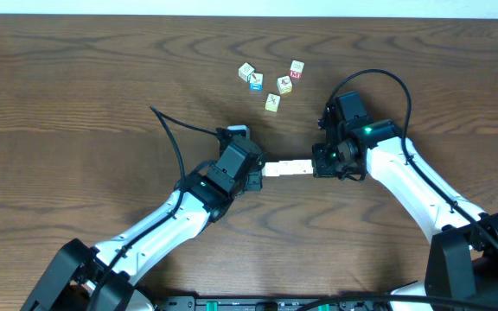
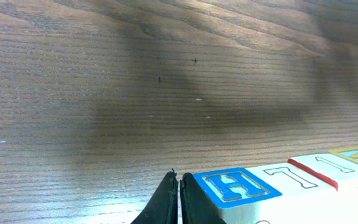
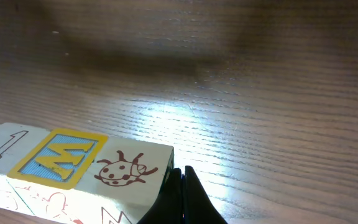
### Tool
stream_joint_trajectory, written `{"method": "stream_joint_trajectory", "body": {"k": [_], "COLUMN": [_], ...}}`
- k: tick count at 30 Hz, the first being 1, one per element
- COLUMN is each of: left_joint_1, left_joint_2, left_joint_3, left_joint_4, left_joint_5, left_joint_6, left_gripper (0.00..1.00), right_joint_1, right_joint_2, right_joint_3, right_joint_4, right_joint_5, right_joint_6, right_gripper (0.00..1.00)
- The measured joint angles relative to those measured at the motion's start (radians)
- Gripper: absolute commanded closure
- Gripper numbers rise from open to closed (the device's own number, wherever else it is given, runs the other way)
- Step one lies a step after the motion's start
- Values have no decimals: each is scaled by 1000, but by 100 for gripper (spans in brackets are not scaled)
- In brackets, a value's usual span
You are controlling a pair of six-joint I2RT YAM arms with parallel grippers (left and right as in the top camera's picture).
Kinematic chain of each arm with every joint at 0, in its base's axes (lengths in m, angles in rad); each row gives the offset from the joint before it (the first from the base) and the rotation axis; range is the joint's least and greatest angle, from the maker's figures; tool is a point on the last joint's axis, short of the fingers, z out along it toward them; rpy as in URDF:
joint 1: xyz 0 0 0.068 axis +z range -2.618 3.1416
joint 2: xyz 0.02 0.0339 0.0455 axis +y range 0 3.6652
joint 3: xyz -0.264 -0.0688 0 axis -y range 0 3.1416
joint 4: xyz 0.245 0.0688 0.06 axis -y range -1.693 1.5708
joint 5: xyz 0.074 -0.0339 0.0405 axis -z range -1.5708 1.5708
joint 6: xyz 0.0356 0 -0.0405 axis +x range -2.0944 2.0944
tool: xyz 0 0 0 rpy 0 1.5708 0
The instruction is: Lift 5 blocks
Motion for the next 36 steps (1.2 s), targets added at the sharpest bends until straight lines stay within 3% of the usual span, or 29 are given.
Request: {"method": "stream_joint_trajectory", "body": {"k": [36], "left_joint_1": [11], "left_joint_2": [-27], "left_joint_3": [0], "left_joint_4": [24], "left_joint_5": [-3], "left_joint_6": [0], "left_gripper": [93], "right_joint_1": [-17], "right_joint_2": [-77], "right_joint_3": [-3], "right_joint_4": [13], "right_joint_5": [-34], "right_joint_6": [-1], "right_gripper": [99]}}
